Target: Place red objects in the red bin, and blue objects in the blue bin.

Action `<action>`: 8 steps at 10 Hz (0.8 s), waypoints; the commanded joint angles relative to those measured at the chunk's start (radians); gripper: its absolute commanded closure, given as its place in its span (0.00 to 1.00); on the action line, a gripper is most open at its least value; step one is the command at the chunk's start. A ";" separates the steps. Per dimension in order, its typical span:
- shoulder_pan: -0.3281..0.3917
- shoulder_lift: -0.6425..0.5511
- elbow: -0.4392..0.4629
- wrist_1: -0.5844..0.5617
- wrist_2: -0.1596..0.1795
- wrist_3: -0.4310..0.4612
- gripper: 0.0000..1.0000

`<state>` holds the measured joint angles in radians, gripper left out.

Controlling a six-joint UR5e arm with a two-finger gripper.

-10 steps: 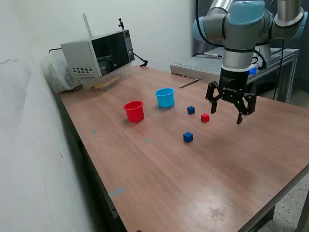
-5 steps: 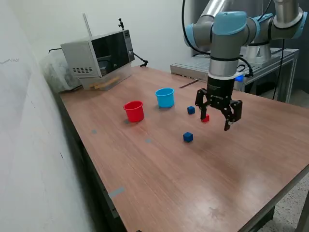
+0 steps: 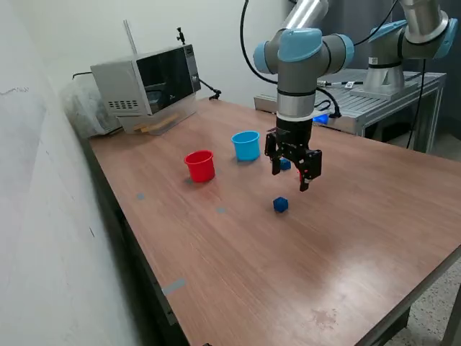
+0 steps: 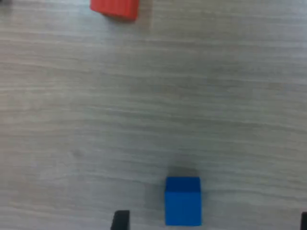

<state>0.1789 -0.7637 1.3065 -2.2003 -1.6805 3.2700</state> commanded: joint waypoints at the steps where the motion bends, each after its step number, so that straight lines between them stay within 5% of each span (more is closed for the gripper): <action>1: 0.000 -0.002 0.013 -0.007 0.001 -0.003 0.00; 8: 0.026 0.035 0.007 -0.012 0.028 -0.036 0.00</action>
<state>0.1851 -0.7504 1.3176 -2.2120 -1.6569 3.2615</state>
